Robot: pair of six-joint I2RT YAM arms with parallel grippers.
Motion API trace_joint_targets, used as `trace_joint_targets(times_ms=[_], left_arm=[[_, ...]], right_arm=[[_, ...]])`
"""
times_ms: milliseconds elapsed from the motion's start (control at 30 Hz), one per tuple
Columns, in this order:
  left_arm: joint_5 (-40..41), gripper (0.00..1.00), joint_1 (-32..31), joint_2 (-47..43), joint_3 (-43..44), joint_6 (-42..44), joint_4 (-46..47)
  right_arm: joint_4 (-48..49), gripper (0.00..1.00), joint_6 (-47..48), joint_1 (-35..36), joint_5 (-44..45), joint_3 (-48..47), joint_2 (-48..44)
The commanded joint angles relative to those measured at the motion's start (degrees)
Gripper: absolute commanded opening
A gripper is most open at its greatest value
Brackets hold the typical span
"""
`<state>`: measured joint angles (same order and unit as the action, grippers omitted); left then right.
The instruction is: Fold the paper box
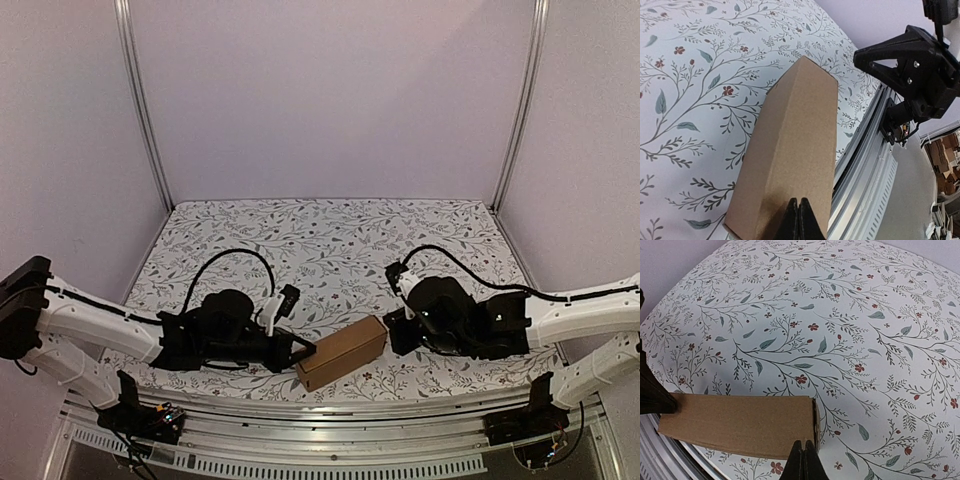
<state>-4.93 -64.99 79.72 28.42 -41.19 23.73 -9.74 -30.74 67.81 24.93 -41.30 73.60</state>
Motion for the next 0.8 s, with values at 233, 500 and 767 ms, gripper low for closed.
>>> trace_joint_targets(times_ms=[233,500,767], left_arm=[[11.18,0.0,0.53,-9.32,15.19,9.5,-30.01],[17.27,0.0,3.05,-6.0,17.19,7.94,-36.68],[9.29,0.0,4.3,0.53,15.77,5.57,-32.12]], right_arm=[[-5.55,0.0,-1.26,4.94,-2.85,-1.36,-3.51],[3.22,0.0,-12.73,6.81,-2.51,3.7,4.66],[6.46,0.0,-17.67,6.6,1.19,0.46,15.3]])
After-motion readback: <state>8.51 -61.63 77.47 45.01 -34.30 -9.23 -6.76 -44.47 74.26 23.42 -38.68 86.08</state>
